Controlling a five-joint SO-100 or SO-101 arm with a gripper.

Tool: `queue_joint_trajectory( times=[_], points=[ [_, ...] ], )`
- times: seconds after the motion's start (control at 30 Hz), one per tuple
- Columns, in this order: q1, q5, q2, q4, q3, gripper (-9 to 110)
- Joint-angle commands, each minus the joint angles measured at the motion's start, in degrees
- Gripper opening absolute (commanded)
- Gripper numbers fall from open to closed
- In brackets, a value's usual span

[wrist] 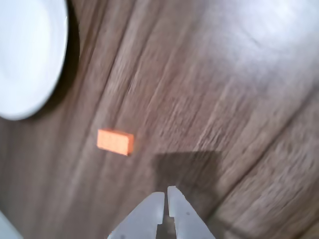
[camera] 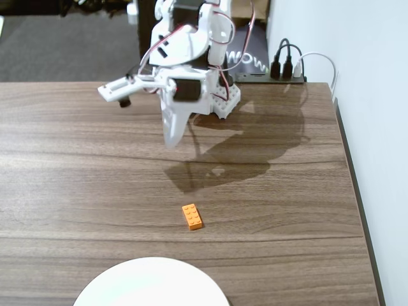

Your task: Grasp a lego block and put it on the plate.

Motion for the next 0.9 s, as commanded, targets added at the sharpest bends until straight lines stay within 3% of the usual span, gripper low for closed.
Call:
queue_joint_trajectory(
  times=[0.0,0.5,0.87],
  points=[
    [2.0,-10.2,-2.6,-1.1,-3.7,1],
    [7.7,-47.0,-14.4,-3.5,-13.3,1],
    [-0.4,-48.0,-23.8,-1.6,-25.1,1]
  ],
)
